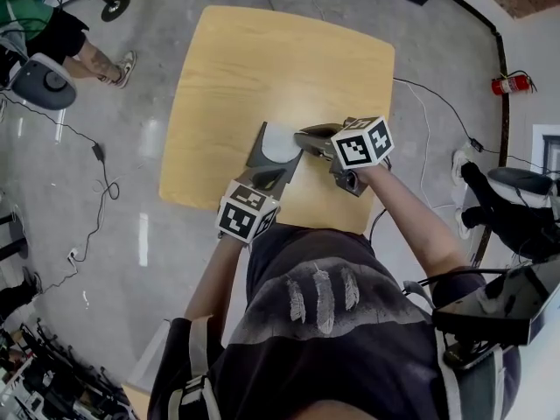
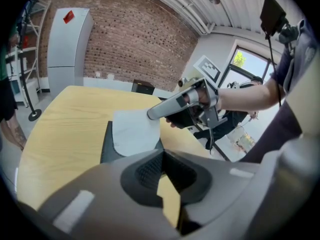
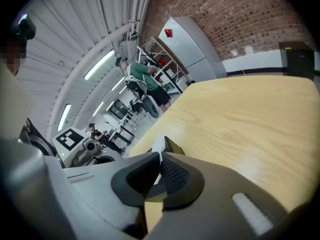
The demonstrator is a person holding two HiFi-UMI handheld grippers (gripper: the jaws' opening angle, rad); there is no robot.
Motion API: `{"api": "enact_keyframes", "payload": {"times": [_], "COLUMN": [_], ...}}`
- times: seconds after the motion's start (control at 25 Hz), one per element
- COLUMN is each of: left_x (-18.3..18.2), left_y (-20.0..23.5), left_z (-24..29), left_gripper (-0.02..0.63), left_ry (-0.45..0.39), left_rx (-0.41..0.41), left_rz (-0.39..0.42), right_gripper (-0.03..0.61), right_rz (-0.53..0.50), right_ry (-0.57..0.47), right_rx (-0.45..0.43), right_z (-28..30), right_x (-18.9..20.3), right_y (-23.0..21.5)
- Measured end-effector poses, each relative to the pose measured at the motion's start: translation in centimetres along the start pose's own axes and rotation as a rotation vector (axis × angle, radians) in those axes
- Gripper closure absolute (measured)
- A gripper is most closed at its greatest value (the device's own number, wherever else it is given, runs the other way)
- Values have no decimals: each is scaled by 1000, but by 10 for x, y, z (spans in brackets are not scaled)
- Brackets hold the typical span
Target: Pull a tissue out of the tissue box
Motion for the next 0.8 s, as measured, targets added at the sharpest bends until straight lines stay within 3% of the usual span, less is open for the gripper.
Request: {"api": "enact_keyframes", "payload": {"times": [0.2,0.8], "left_x": [2,-11], "left_y": [4,6], "left_z": [3,7], "left_gripper": [612,612], "left_ry": [18,21], "left_rx": [5,16], "left_rz": [-3,-5], "right_gripper": [577,577], "right_rz": [102,154], "right_ry": [-54,-158], "right_rx": [-25,-70], "right_z": [-2,-13], "right_x": [-7,-47], "right_y": [0,7]}}
Point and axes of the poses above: the fingertips, and each gripper's own axes: z forward along the fingers, y to its left, x out of its underside, the point moved 5 cm from there along -z, backward along the fingers, and after that the axes turned 15 degrees about -y, right-handed, at the moved point
